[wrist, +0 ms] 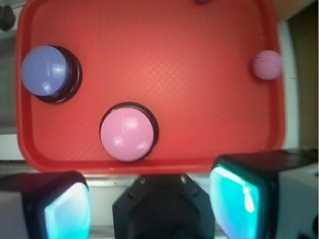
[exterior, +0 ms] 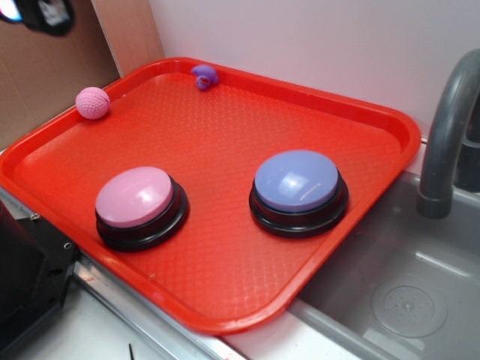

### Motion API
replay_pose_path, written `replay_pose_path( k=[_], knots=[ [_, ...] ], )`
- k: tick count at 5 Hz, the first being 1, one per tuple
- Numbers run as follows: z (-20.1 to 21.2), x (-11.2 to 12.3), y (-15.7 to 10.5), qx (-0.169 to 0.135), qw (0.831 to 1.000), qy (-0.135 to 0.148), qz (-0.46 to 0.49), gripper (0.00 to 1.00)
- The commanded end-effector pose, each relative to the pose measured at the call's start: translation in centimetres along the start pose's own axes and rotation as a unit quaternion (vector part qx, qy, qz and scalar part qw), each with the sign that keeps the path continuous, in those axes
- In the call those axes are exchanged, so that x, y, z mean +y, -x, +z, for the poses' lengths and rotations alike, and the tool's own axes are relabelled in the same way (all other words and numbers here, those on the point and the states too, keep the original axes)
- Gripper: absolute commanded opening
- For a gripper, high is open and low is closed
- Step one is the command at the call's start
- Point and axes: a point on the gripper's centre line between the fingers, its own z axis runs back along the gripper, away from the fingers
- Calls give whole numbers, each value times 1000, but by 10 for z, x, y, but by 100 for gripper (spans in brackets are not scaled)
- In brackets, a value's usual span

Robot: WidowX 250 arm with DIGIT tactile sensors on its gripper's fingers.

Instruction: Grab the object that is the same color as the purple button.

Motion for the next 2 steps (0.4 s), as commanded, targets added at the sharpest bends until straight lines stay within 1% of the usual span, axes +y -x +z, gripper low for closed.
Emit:
replay_pose_path(
  k=[1,2],
  knots=[
    [-26,13,-39,-153,987,-41,-15,100],
    [-26,33,-37,-173,984,-36,29,100]
  ],
)
